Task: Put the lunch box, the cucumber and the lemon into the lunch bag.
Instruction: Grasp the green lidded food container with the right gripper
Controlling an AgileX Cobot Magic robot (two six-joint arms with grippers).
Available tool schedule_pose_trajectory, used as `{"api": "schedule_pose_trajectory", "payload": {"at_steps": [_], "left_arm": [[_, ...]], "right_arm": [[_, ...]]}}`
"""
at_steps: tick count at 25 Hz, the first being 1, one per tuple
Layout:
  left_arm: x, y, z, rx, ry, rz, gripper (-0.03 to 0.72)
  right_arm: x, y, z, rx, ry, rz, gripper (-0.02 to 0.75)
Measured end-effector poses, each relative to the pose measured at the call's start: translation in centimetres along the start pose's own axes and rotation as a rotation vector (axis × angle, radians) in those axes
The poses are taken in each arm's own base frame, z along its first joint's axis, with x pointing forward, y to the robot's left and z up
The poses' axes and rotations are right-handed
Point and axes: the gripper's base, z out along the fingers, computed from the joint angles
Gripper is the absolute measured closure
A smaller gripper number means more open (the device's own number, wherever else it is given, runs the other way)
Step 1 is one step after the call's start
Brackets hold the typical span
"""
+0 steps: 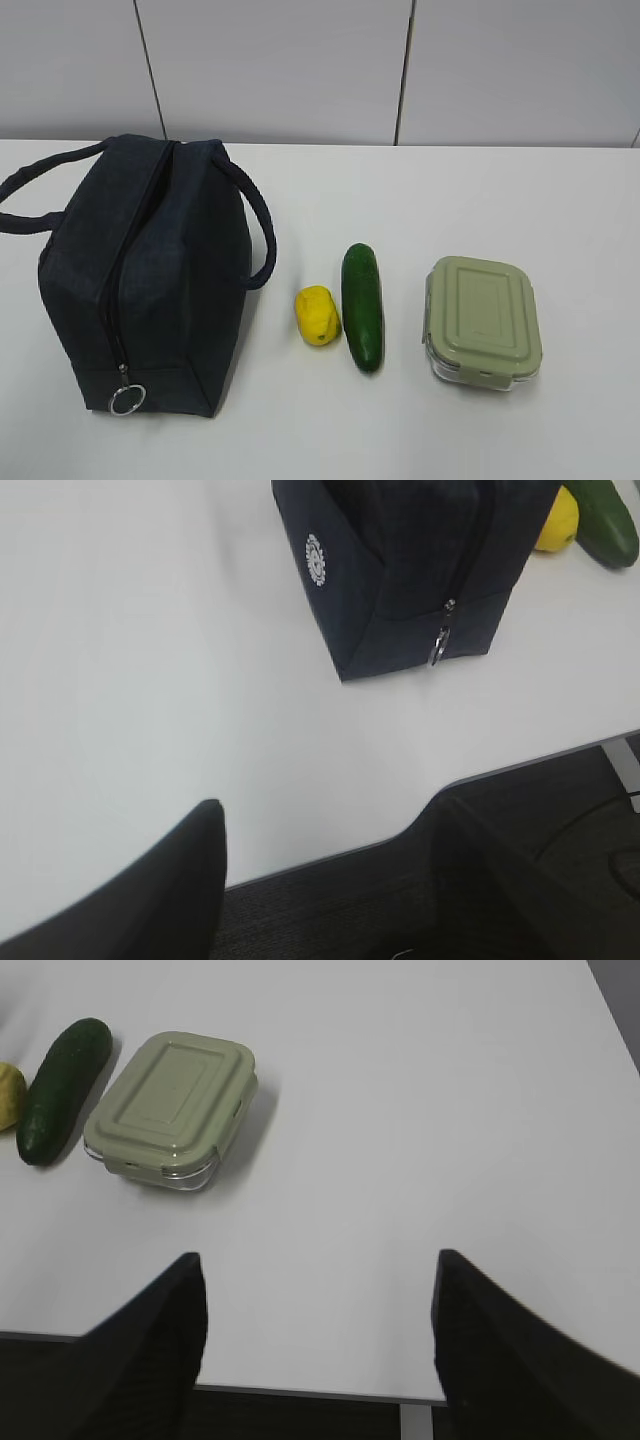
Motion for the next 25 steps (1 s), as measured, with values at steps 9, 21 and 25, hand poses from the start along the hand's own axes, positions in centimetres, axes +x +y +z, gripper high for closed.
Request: {"api": "schedule_pose_trajectory", "payload": {"at_steps": [9, 21, 25], "left_arm": [[0.0, 0.0, 0.0, 0.0, 0.0, 0.0, 0.241], [0.0, 0.0, 0.0, 0.0, 0.0, 0.0, 0.241], [0.0, 0.0, 0.0, 0.0, 0.0, 0.0, 0.241]], "right_arm": [[0.0, 0.0, 0.0, 0.0, 0.0, 0.0, 0.211], [-5.4, 0.6, 1.8, -0.142, 0.172, 0.087, 0.21], [-7.2, 0.7, 5.2, -0.198, 0.346, 0.148, 0.211]]}}
